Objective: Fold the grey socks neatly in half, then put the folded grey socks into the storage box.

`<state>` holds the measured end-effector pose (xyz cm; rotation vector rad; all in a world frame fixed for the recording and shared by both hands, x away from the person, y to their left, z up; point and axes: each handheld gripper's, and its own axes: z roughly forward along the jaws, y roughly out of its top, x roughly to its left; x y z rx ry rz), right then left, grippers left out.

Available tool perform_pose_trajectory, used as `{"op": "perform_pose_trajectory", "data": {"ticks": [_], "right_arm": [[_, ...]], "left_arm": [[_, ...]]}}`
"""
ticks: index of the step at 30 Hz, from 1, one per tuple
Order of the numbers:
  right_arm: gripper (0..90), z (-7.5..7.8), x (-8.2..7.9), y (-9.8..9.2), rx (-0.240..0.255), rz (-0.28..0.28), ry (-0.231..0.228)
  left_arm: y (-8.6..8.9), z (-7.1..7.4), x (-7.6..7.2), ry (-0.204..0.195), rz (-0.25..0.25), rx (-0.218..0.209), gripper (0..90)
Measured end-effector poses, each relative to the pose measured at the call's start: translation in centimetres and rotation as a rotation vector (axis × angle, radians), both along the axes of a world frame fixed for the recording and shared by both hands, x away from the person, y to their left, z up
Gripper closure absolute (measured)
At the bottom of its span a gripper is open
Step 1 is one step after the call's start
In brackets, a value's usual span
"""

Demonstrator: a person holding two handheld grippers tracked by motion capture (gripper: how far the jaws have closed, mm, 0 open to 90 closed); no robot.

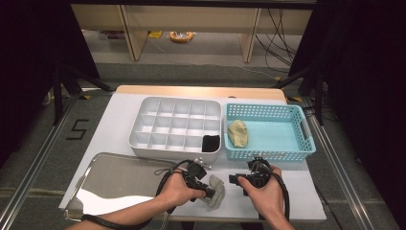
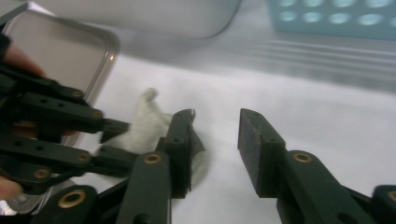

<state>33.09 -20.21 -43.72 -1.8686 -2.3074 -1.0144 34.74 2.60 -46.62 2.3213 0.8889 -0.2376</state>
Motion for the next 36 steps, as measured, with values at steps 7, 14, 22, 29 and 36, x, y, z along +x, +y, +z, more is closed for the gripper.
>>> {"op": "perform_pose_trajectory", "data": {"ticks": [7,14,22,29,36], "right_arm": [[64.7,-0.6,-0.4,-1.3,0.011,-0.031,-0.005],[64.1,-1.0,-0.4,-1.1,0.015,-0.033,-0.013],[63.7,-0.8,-0.5,-1.3,0.030,-0.031,-0.017],[63.5,-0.8,-0.6,-1.8,0.027,-0.037,-0.038],[63.1,-0.7,-0.4,-1.7,0.037,-0.024,-0.035]], "left_arm": [[1.5,1.2,-0.1,-0.037,0.045,-0.055,75.1],[3.1,2.2,0.1,-0.052,0.075,-0.087,75.1],[4.4,3.1,0.5,-0.073,0.114,-0.117,75.1],[5.0,3.7,0.7,-0.089,0.139,-0.133,75.1],[5.6,4.4,1.3,-0.095,0.158,-0.160,75.1]]}}
